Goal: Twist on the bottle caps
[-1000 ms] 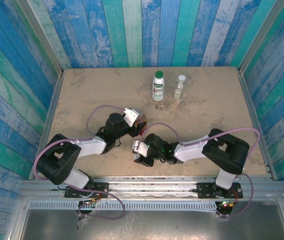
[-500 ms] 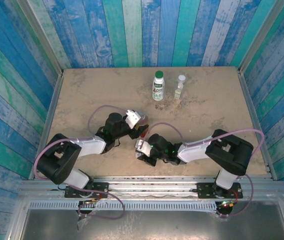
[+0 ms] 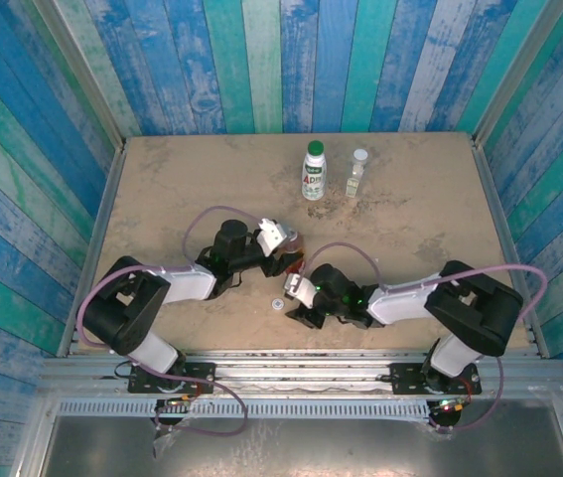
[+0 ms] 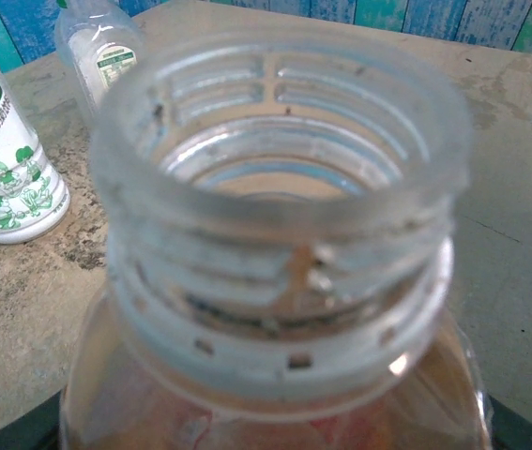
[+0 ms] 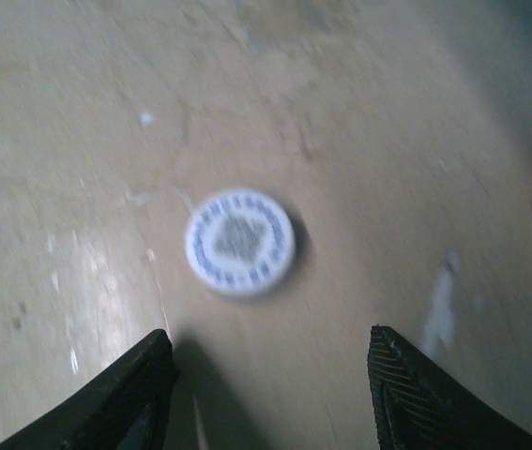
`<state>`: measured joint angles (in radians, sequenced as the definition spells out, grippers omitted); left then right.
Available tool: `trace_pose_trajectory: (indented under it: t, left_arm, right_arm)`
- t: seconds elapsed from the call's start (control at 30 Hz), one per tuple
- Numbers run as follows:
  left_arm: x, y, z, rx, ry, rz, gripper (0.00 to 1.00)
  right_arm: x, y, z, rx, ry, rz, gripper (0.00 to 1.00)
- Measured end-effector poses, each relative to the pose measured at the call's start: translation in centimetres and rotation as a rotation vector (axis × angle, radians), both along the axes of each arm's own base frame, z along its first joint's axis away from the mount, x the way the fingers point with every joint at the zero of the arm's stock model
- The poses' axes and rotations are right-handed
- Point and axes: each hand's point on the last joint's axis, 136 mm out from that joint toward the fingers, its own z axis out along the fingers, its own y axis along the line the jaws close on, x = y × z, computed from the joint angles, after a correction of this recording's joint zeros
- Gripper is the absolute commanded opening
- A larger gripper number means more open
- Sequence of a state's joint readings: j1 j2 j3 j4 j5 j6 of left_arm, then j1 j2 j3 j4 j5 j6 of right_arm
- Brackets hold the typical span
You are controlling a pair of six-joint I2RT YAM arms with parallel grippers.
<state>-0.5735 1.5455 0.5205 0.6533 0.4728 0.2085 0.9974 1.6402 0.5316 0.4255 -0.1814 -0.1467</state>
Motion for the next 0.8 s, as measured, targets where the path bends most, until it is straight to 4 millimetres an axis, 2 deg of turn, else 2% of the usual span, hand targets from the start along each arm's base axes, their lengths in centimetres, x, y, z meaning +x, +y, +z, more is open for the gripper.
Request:
trace_pose_trajectory:
  t: [0.13, 0.23, 0.43, 0.6, 0.8]
  left_arm:
    - [0.2, 0.1, 0.0, 0.002, 0.002, 0.012, 0.60]
    - [0.5, 0.3, 0.0, 0.006, -0.001, 0.028, 0.60]
    - [0.5, 0.3, 0.0, 0.009, -0.007, 0.024, 0.60]
    - [0.2, 0.0, 0.1, 0.012, -0.024, -0.009, 0.60]
    - [-0.6, -0.8, 0.1, -0.004, -0.033, -0.087, 0.60]
  right_arm:
    - [0.4, 2.3, 0.1, 0.031, -0.006, 0.028, 0.45]
    - [0.6, 3.3, 0.1, 0.044, -0.010, 0.041, 0.39]
    - [0.7, 3.3, 0.1, 0.048, -0.026, 0.035, 0.28]
    - [1.2, 0.8, 0.2, 0.031, -0.036, -0.029, 0.28]
    - [3.1, -4.9, 0.0, 0.023, -0.023, -0.208, 0.28]
